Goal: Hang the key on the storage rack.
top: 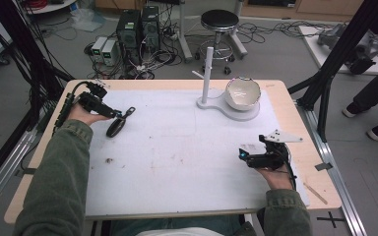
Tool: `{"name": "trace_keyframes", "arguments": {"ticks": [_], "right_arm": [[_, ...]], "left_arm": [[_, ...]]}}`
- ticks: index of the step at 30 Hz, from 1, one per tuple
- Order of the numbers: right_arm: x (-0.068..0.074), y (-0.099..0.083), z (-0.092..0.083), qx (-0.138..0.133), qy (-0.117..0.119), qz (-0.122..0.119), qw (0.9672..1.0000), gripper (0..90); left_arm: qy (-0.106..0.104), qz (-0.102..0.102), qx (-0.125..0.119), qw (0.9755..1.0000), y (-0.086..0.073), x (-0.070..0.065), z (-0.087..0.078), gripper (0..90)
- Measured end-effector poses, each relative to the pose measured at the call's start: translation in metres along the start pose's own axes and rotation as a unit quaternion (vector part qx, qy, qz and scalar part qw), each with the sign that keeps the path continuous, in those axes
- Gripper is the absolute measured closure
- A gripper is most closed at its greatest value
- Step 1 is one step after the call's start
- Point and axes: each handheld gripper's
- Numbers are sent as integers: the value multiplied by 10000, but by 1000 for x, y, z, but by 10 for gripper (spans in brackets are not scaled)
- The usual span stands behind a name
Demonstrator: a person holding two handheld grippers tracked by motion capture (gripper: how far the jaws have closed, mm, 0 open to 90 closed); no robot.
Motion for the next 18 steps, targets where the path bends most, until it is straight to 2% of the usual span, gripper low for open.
{"name": "trace_keyframes", "arguments": {"ticks": [7,12,18], "right_arm": [[-1,0,1,17,-16,-2,10000,5],[-1,0,1,40,-60,2,10000,5],[-1,0,3,95,-63,21,9999,5]], "left_arm": [[-149,93,192,9997,0,-11,22,17],[-280,80,324,9990,-1,-11,34,17],[-206,130,516,9984,7,-11,45,17]]}}
Point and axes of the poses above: each handheld gripper's, and its own axes: z roughly forward along the jaws, y roughly out of its top, x roughly to its left, and after that the axes turned 14 degrees about y, right-handed
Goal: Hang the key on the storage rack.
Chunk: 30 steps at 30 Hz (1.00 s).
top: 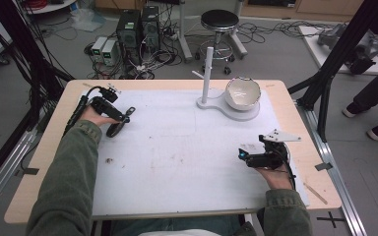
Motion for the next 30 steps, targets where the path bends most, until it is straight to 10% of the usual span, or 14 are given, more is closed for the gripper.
{"name": "trace_keyframes", "arguments": {"ticks": [16,30], "right_arm": [[0,-1,-1,73,-44,-40,10000,5],[0,-1,2,152,-110,-112,9998,6]], "left_arm": [[-127,6,849,9963,14,0,30,78],[31,83,711,9974,17,-4,24,441]]}}
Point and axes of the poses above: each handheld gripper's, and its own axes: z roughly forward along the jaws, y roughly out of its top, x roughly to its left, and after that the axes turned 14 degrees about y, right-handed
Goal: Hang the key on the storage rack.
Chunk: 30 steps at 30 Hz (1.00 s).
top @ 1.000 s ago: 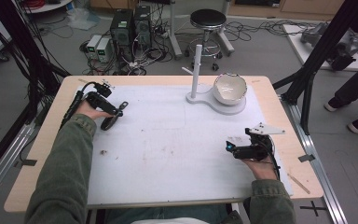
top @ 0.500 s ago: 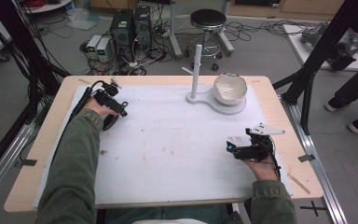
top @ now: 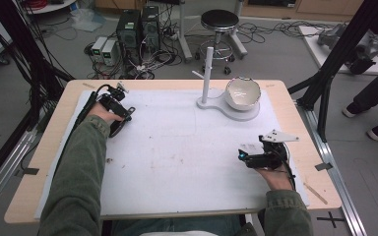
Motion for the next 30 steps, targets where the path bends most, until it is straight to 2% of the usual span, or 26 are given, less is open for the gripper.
{"name": "trace_keyframes", "arguments": {"ticks": [1,2,3,4,6,9,10,16,21,22,25,29,30], "right_arm": [[-1,0,0,-23,4,-7,10000,5],[-1,0,0,-23,4,-7,10000,5],[-1,0,0,-10,6,-1,10000,5],[-1,0,0,-10,6,-1,10000,5],[-1,0,1,-3,25,-23,10000,6],[-1,0,1,-2,21,-5,10000,5],[-1,0,0,-13,19,1,10000,5],[-1,0,0,-19,21,10,10000,6],[-2,0,0,-24,23,-6,10000,5],[-2,0,-1,-27,36,13,10000,5],[-3,0,-1,-51,51,25,10000,5],[-3,0,0,-35,64,21,10000,5],[-3,0,0,-37,68,30,10000,5]], "left_arm": [[-27,17,-3,10000,0,0,0,488],[-39,19,0,10000,0,-1,-1,488],[-34,30,-13,10000,0,-1,-2,621],[-53,34,-9,10000,1,-1,-2,621],[-78,44,17,10000,1,-1,-3,726],[-230,68,106,9997,2,-2,-4,802],[-231,136,129,9996,2,-2,-4,819],[-262,134,245,9993,3,-3,-5,831],[-265,162,249,9992,3,-4,-6,833],[-232,239,247,9991,3,-4,-6,834],[-122,278,244,9992,3,-4,-9,834],[-159,428,292,9985,5,-5,-16,834],[-141,411,267,9987,6,-6,-18,834]]}}
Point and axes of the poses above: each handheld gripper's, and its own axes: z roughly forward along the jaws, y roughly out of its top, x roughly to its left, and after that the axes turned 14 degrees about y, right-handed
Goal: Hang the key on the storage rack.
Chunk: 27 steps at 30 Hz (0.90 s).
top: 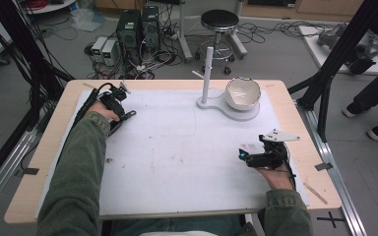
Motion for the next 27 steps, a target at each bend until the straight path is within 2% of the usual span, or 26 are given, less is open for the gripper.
{"name": "trace_keyframes", "arguments": {"ticks": [9,14,20,24,25,27], "right_arm": [[0,1,0,-36,8,1,10000,5],[0,0,0,-47,13,-3,10000,5],[1,0,0,-26,19,-11,10000,5],[1,0,0,7,19,-10,10000,5],[1,0,0,-1,21,-2,10000,5],[1,0,0,-12,35,8,10000,5]], "left_arm": [[-112,152,-185,9997,1,3,-30,832],[-164,18,-321,9993,-1,10,-47,832],[-229,30,-385,9990,-2,11,-59,831],[-267,166,-395,9987,2,8,-64,831],[-268,126,-426,9987,3,7,-65,831],[-291,244,-439,9983,8,6,-70,831]]}}
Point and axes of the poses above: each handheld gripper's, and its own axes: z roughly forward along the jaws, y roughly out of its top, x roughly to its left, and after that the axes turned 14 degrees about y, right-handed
